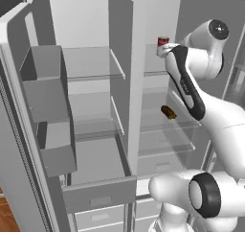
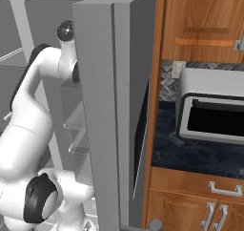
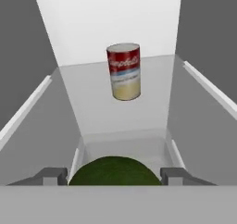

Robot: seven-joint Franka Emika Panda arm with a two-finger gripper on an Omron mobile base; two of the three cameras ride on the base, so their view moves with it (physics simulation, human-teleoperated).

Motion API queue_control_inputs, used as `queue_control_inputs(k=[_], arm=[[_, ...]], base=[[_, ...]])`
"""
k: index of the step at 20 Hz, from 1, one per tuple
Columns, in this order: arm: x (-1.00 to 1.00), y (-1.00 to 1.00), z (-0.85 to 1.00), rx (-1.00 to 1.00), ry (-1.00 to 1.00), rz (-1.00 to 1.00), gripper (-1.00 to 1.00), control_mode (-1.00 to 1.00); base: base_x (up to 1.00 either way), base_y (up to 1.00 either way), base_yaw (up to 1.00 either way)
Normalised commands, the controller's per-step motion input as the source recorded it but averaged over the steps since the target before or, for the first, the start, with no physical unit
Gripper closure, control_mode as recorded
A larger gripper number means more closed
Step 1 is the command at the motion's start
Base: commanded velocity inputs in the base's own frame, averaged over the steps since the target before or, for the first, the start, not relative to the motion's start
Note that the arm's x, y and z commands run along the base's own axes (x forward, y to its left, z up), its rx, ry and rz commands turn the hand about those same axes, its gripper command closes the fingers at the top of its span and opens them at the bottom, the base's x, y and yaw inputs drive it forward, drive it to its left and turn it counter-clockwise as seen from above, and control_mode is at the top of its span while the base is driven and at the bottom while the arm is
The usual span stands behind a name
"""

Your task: Take the sweet potato and lime from the fridge shelf and place them in the freezer drawer to begin freezing them.

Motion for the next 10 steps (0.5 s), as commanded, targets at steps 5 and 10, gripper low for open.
queue_control_inputs(k=[5,10], arm=[[-1.00,0.00,0.28,0.05,-0.09,0.00,1.00,-1.00],[-1.00,0.00,0.14,-0.03,0.01,0.03,1.00,-1.00]], base=[[0.00,0.00,0.00],[0.00,0.00,0.00]])
